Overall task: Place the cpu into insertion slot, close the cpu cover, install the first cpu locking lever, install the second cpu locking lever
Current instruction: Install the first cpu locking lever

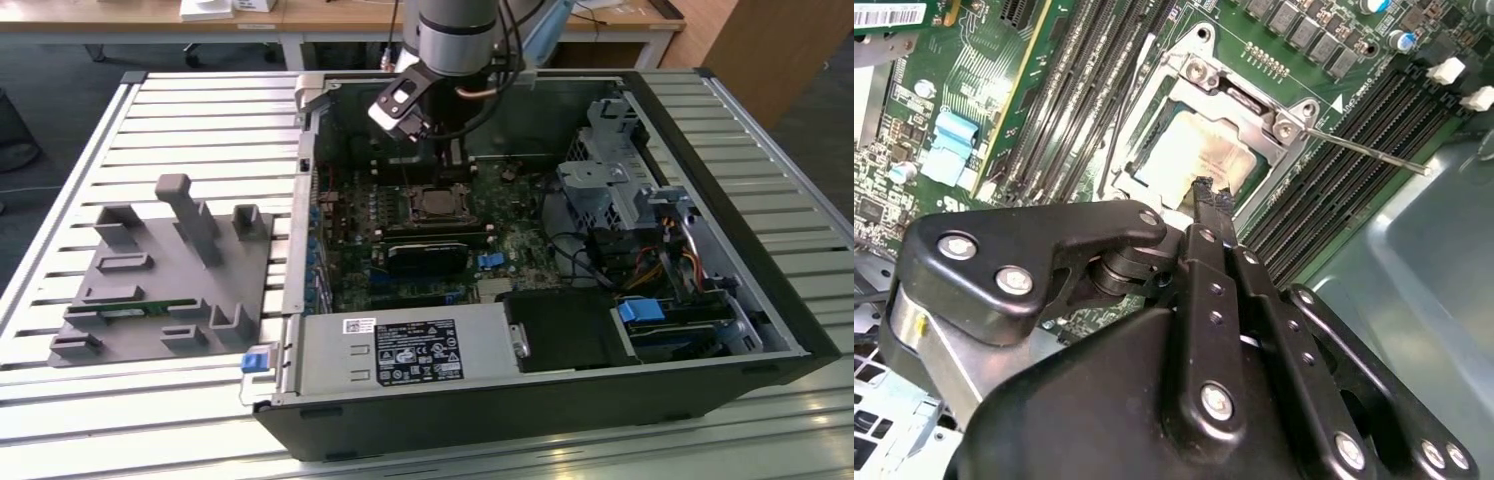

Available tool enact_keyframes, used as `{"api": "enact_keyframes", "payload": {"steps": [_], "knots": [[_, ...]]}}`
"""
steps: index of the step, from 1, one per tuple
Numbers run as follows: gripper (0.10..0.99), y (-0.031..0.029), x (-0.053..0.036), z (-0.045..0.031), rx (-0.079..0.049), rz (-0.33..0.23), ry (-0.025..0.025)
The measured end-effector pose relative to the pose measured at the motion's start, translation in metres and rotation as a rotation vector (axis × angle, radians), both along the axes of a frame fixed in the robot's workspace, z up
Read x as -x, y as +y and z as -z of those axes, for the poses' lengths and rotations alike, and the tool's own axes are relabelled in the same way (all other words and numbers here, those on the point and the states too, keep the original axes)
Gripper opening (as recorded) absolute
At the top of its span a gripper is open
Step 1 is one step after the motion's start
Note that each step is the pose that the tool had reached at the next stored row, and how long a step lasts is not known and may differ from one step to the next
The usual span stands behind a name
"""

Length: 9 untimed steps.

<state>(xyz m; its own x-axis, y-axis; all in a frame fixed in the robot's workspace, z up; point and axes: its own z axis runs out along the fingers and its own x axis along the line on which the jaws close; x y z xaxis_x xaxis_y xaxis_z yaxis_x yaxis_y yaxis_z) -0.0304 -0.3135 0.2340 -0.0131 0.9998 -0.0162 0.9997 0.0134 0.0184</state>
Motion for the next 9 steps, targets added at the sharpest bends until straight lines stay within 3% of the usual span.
{"api": "enact_keyframes", "payload": {"steps": [9], "knots": [[0.106,0.0,0.0,-0.0094,0.0,0.0,0.0001]]}}
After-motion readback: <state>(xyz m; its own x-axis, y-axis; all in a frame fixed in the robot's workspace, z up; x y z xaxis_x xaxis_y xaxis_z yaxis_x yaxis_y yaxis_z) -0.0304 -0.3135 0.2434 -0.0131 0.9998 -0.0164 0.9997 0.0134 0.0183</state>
